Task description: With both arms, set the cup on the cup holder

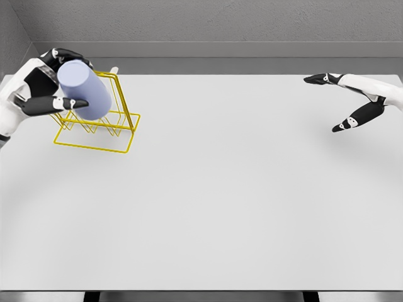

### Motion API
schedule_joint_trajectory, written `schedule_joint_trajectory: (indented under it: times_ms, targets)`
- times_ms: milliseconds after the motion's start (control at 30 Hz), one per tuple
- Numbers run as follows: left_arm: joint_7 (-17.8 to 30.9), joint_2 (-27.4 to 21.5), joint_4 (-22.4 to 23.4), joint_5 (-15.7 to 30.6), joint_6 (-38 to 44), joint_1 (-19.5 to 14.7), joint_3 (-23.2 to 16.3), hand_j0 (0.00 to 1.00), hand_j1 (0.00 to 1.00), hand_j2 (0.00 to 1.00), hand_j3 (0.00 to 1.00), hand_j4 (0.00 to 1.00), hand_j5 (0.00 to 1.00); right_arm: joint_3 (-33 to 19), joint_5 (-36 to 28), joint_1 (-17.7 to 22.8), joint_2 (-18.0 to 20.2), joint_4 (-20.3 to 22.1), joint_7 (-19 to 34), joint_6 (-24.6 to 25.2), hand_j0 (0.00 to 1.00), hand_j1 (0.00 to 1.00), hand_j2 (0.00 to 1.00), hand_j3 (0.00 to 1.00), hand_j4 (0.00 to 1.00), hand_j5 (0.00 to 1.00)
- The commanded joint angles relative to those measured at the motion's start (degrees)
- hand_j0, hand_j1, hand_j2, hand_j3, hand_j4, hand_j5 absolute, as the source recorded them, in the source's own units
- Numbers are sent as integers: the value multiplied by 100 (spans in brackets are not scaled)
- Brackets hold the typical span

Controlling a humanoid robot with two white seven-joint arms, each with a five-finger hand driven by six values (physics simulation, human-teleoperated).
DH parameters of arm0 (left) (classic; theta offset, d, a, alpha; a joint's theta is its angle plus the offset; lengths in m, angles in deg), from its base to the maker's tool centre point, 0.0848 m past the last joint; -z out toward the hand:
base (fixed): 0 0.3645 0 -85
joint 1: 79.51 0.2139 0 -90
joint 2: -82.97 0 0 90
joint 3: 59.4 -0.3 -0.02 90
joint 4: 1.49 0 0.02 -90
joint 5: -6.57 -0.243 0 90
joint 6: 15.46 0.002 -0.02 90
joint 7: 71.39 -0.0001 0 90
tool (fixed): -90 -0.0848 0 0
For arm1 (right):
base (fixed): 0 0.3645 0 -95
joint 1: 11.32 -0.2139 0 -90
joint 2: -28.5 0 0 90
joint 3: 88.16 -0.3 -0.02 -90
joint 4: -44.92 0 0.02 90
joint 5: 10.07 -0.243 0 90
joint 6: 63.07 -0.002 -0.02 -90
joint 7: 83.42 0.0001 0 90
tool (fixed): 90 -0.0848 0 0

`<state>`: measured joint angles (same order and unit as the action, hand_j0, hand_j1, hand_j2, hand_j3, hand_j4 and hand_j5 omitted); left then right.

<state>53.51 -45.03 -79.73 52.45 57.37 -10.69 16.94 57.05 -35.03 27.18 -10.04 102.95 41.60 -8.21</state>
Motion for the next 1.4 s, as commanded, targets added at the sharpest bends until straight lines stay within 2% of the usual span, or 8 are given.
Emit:
schedule_joint_trajectory:
  times_ms: [0, 33, 800, 1000, 1067, 1200, 1267, 1367]
  targets:
    - [10, -23, 28, 36, 3, 0, 4, 97, 97, 97, 97, 97, 97, -10, -44, 0, 4, 7, -2, 14, 100, 100, 100, 100, 100, 100]
    - [10, -23, 28, 36, 3, 0, 4, 100, 100, 100, 100, 100, 100, -10, -44, 0, 4, -2, -2, 14, 100, 100, 100, 100, 100, 100]
    - [10, -58, -42, 71, -14, 53, 47, 100, 100, 100, 100, 100, 100, -10, -44, -26, -13, 7, -2, 14, 100, 100, 100, 100, 100, 100]
    - [10, -137, -77, 124, -85, 167, 83, 100, 100, 100, 100, 100, 100, -10, -44, -26, -22, -2, -2, 14, 100, 100, 100, 100, 100, 100]
    - [10, -163, -261, 150, -260, 439, 293, 100, 100, 100, 100, 100, 100, -10, -44, -26, -22, 7, -2, 14, 100, 100, 100, 100, 100, 100]
    - [10, -234, -455, 141, -972, 808, 346, 100, 100, 100, 100, 100, 100, -10, -44, -26, -22, -2, -2, 14, 100, 100, 100, 100, 100, 100]
    - [10, -269, -596, 141, -1008, 1055, 540, 100, 100, 100, 100, 100, 100, -10, -44, -26, -22, -2, -2, 14, 100, 100, 100, 100, 100, 100]
    - [10, -269, -850, 124, -1008, 1283, 557, 100, 100, 100, 100, 100, 100, -10, -44, -26, -31, -2, -2, 14, 100, 100, 100, 100, 100, 100]
